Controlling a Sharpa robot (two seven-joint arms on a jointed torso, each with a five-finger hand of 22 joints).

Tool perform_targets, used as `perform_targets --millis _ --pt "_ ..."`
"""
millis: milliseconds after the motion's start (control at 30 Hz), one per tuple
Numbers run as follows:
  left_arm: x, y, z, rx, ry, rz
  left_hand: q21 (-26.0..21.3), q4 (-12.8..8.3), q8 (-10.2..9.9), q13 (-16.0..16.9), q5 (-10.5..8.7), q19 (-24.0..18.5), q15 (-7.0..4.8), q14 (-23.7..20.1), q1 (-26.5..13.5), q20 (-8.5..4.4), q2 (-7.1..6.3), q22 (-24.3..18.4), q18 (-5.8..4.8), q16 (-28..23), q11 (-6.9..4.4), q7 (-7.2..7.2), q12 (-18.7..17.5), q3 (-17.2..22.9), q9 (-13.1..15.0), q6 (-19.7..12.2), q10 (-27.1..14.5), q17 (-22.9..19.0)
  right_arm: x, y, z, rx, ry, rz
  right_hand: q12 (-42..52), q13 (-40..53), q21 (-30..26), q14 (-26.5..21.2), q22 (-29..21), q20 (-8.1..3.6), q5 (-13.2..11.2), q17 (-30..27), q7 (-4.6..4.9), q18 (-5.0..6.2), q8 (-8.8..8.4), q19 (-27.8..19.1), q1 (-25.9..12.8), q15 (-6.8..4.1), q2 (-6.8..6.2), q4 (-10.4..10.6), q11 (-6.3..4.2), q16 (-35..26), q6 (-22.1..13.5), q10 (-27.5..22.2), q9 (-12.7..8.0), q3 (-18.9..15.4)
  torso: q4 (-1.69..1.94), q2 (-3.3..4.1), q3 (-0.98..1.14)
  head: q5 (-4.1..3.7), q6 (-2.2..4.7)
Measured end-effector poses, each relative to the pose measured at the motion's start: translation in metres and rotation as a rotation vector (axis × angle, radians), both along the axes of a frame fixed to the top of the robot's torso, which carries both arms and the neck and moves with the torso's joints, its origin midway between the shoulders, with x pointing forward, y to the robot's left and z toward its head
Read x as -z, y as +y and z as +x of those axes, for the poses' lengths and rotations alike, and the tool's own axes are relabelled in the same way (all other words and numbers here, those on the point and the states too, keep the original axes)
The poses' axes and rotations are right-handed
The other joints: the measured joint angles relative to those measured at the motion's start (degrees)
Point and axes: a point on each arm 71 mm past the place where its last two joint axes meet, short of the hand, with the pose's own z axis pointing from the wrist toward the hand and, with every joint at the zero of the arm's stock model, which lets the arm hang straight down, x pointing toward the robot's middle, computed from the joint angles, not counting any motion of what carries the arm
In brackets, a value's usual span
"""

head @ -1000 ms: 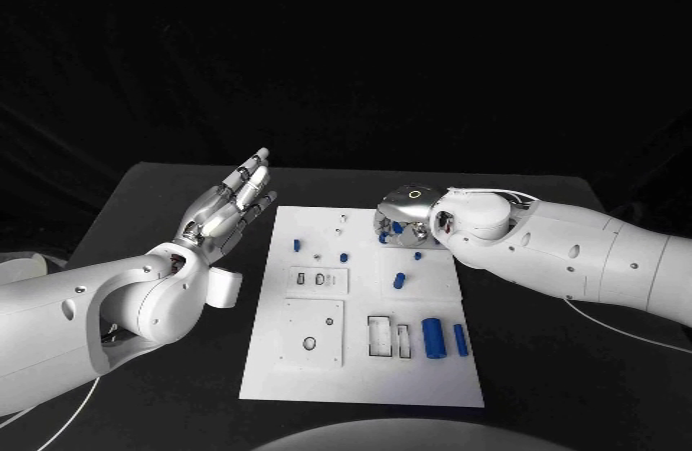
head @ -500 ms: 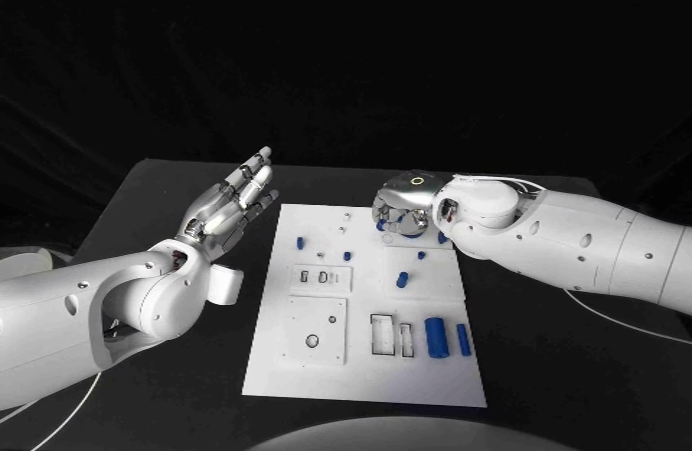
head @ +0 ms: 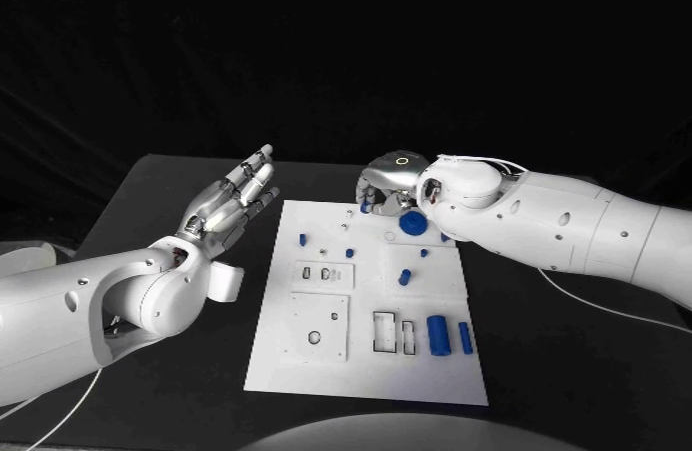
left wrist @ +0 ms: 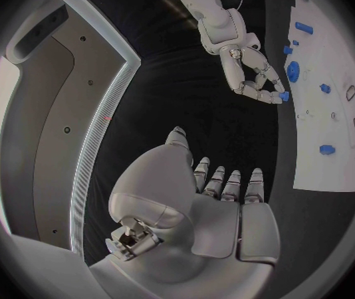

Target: Assemble the parts on the task board

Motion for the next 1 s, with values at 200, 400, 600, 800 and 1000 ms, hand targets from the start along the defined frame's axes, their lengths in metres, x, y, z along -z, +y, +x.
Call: perform_targets --millis 200,400,600,800,1000 --pt "0.0 -0.001 0.0 0.001 -0.001 0.0 0.0 0.0 0.0 0.0 0.02 0.0 0.0 0.0 0.0 0.0 0.0 0.0 0.01 0.0 0.0 0.0 0.0 0.0 0.0 0.0 0.0 0.0 0.004 0.009 0.009 0.008 0.002 0.003 -0.31 -0.19 0.4 0.0 0.53 0.0 0.41 0.2 0.01 -0.63 -0.05 0.0 0.0 0.0 0.0 -0.2 0.0 0.29 -0.03 0.0 0.01 0.26 0.19 0.18 -0.1 -0.3 0.15" --pt "0.0 -0.002 0.001 0.003 -0.001 0.0 0.0 0.0 0.0 -0.01 0.02 0.0 0.0 0.0 0.23 0.0 0.23 0.0 0.0 0.0 0.0 0.21 0.0 0.0 0.0 -0.21 0.0 0.0 0.013 0.01 0.015 0.024 0.012 0.001 -0.66 -0.34 0.63 0.0 0.88 -0.21 0.44 0.37 0.06 -0.62 -0.37 0.21 -0.37 0.0 -0.38 -0.2 0.08 0.29 -0.1 0.07 0.02 0.27 0.36 0.31 -0.21 -0.5 -0.26" --pt "0.001 -0.003 0.001 0.004 -0.002 -0.001 0.0 0.0 0.0 -0.01 0.02 0.0 0.0 0.0 0.23 0.0 0.23 0.01 0.0 0.0 0.0 0.42 0.0 0.0 -0.01 0.0 0.0 0.0 0.018 0.011 0.017 0.03 0.015 0.005 -0.66 -0.5 0.63 0.0 1.13 -0.21 0.44 0.36 -0.01 -0.62 -0.54 0.21 -0.37 0.0 -0.38 -0.2 0.1 0.29 -0.19 0.09 0.36 0.27 0.37 0.3 -0.21 -0.51 -0.52" --pt "0.001 -0.004 0.002 0.004 -0.002 0.0 0.0 0.0 0.0 -0.01 0.02 0.0 0.0 0.0 0.23 0.0 0.23 0.01 0.0 0.0 0.0 0.64 0.0 0.0 0.05 0.22 0.0 -0.03 0.022 0.015 0.018 0.029 0.013 0.013 -0.88 -0.51 0.85 -0.01 1.36 -0.21 0.44 0.61 0.05 -0.6 -0.72 0.21 -0.37 0.0 -0.38 -0.19 0.11 0.29 -0.27 0.09 0.83 0.27 0.31 0.25 -0.24 -0.51 -0.63" --pt "0.001 -0.005 0.003 0.006 -0.003 -0.001 0.0 0.0 0.22 -0.01 0.02 0.0 0.0 0.0 0.23 0.0 0.23 0.01 0.0 0.0 -0.01 0.72 0.0 0.0 0.05 0.3 0.0 -0.04 0.028 0.016 0.021 0.039 0.016 0.019 -0.88 -0.54 0.85 -0.01 1.49 -0.21 0.44 0.62 0.06 -0.6 -0.94 0.21 -0.37 0.0 -0.38 -0.19 0.12 0.29 -0.3 0.09 1.1 0.27 0.33 0.21 -0.24 -0.74 -0.64"
